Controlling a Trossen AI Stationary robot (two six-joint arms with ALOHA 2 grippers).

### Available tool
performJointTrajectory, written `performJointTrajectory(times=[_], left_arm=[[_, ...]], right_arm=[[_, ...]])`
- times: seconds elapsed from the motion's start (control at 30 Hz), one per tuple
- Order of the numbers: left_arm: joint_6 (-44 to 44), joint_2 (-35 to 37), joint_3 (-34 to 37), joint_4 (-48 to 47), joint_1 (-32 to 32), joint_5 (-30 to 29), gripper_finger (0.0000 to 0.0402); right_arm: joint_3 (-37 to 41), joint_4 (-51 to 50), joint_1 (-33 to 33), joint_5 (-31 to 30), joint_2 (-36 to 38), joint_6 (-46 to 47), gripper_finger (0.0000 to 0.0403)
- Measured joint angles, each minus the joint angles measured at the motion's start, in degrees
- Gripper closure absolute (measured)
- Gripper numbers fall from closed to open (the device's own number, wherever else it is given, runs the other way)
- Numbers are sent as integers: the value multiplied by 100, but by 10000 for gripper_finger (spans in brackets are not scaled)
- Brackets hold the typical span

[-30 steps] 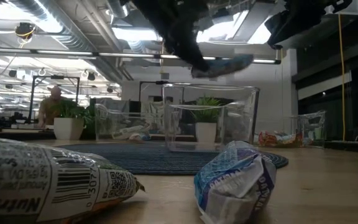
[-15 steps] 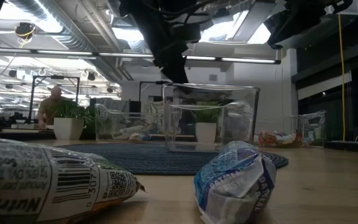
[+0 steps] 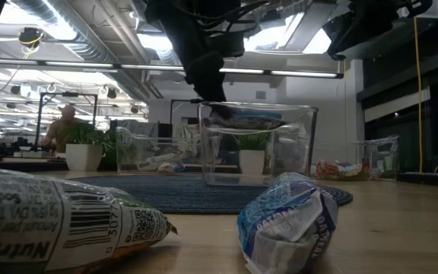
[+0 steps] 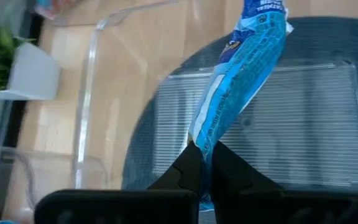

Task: Pick and place Granola Bars by type
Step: Put the blue granola bar into the bottom transparent bin

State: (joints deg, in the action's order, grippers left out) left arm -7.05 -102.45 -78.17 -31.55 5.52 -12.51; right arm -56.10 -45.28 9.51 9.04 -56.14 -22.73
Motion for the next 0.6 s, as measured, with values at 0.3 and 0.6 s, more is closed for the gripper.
performJointTrajectory(times=[0.3,0.6], left_arm=[[-111,-266,-5,103,63,284,397],[-124,-489,2,33,63,472,397]], right_arm=[[0,7,1,0,0,-4,292],[0,7,3,-2,2,3,292]])
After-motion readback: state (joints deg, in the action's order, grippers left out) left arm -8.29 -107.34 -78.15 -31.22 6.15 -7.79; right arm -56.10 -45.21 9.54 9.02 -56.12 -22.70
